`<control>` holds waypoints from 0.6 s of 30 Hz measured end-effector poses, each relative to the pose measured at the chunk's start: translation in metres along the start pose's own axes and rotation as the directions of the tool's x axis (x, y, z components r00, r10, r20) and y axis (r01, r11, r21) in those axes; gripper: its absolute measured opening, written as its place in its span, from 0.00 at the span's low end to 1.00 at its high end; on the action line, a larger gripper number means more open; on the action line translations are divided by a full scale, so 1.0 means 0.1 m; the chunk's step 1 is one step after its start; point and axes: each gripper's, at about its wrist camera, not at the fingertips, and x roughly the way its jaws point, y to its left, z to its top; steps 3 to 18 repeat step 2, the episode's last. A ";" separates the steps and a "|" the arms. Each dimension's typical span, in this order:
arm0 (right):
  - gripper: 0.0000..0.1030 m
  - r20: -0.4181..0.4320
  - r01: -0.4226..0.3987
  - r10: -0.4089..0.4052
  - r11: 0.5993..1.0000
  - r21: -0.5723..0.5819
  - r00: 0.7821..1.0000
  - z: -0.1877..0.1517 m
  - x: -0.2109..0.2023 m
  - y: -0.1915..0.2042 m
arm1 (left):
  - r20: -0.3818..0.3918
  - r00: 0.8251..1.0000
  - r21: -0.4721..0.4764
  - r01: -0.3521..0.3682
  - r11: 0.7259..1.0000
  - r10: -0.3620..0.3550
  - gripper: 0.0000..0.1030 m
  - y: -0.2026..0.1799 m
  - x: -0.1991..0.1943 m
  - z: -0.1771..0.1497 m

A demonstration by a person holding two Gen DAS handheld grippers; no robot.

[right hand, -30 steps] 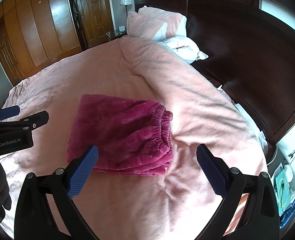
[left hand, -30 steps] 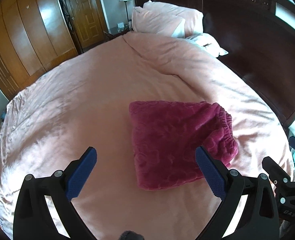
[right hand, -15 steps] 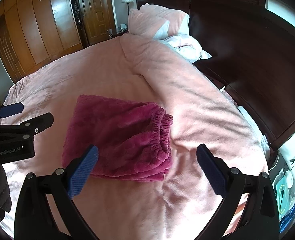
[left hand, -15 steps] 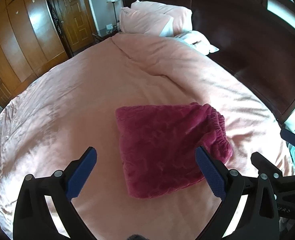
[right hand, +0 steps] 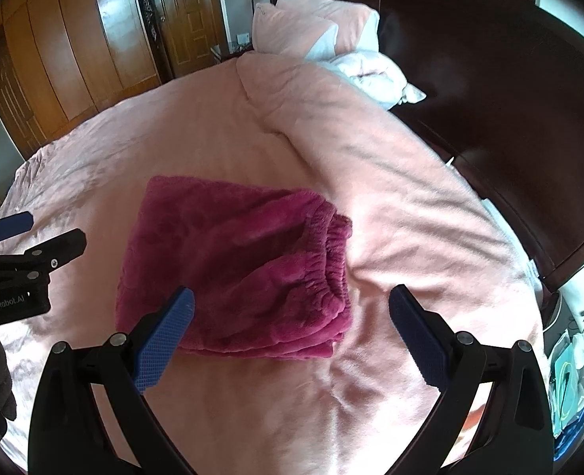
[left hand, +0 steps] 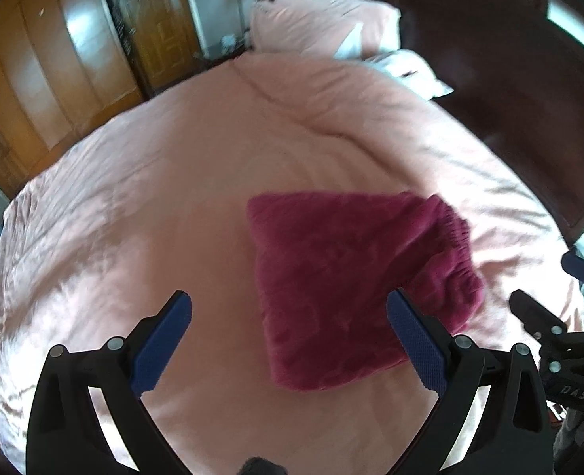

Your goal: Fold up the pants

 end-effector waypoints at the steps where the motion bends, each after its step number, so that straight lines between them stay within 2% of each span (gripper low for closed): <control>1: 0.97 -0.013 -0.003 0.003 1.000 -0.003 1.000 -0.03 0.05 0.02 | -0.025 1.000 -0.012 -0.012 1.000 0.012 0.95 0.06 0.07 -0.04; 2: 0.97 -0.023 -0.005 0.005 1.000 -0.006 1.000 -0.04 0.09 0.04 | -0.047 0.999 -0.020 -0.022 1.000 0.021 0.95 0.10 0.12 -0.08; 18: 0.97 -0.023 -0.005 0.005 1.000 -0.006 1.000 -0.04 0.09 0.04 | -0.047 0.999 -0.020 -0.022 1.000 0.021 0.95 0.10 0.12 -0.08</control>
